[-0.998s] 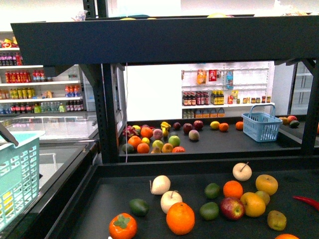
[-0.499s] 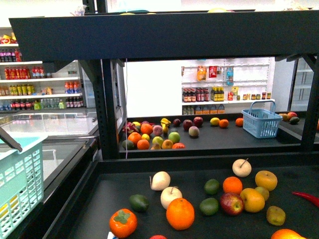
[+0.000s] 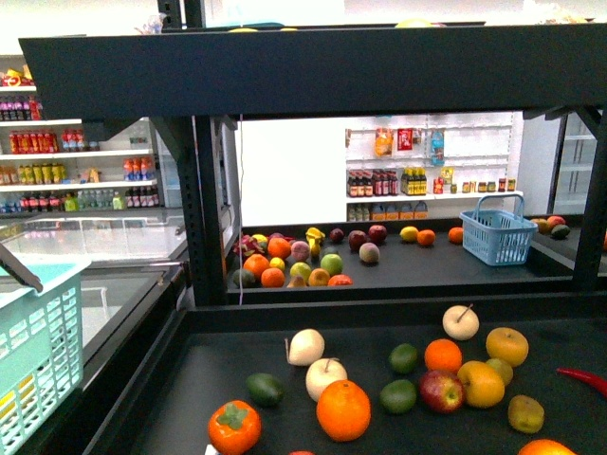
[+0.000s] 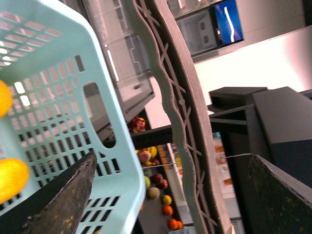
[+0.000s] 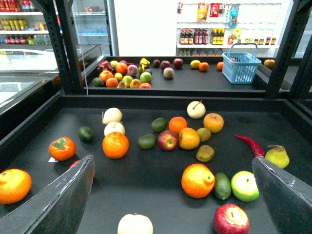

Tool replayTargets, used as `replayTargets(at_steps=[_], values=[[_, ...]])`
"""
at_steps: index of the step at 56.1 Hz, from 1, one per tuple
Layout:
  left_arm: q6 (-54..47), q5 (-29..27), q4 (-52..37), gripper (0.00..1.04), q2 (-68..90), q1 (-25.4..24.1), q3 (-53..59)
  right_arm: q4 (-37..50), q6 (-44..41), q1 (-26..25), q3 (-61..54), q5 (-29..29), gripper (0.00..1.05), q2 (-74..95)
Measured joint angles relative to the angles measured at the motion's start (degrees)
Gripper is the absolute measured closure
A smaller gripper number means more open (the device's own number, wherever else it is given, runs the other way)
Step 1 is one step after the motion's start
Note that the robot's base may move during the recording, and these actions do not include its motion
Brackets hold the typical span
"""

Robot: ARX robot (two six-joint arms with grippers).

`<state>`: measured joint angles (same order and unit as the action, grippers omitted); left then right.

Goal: Pick lemon from shelf

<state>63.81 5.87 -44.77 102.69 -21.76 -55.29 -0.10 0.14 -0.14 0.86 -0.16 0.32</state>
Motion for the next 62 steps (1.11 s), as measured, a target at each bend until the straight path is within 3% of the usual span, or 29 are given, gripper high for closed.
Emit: replayTargets(at_steps=[10, 16, 20, 26, 29, 36, 43, 54, 62], values=[[-17.99, -3.87, 17.22, 0.08, -12.83, 0.37, 4.07, 0.0, 0.0, 0.0, 0.0, 0.02, 0.07, 0.0], [-34.4, -5.88, 26.56, 0.08, -25.4, 1.66, 9.86, 0.0, 0.0, 0.0, 0.0, 0.0, 0.07, 0.0], [-45.51, -6.08, 34.84, 0.08, -39.56, 4.96, 16.33, 0.0, 0.0, 0.0, 0.0, 0.0, 0.07, 0.0], [-53.66, -8.61, 39.89, 0.09, -54.12, 9.66, 22.75, 0.0, 0.0, 0.0, 0.0, 0.02, 0.07, 0.0], [-57.48, -1.7, 37.29, 0.19, -62.01, 10.97, 27.21, 0.0, 0.0, 0.0, 0.0, 0.04, 0.07, 0.0], [-61.68, -4.55, 45.13, 0.42, -79.67, 20.61, 34.71, 0.0, 0.0, 0.0, 0.0, 0.0, 0.07, 0.0], [-62.66, -5.88, 48.17, 0.65, -91.6, 21.42, 40.92, 0.0, 0.0, 0.0, 0.0, 0.11, 0.07, 0.0], [-62.99, -5.86, 46.69, 1.01, -95.69, 21.57, 47.15, 0.0, 0.0, 0.0, 0.0, 0.02, 0.07, -0.02], [-63.17, -5.86, 46.07, 1.02, -97.18, 21.57, 48.65, 0.0, 0.0, 0.0, 0.0, 0.02, 0.07, -0.02]])
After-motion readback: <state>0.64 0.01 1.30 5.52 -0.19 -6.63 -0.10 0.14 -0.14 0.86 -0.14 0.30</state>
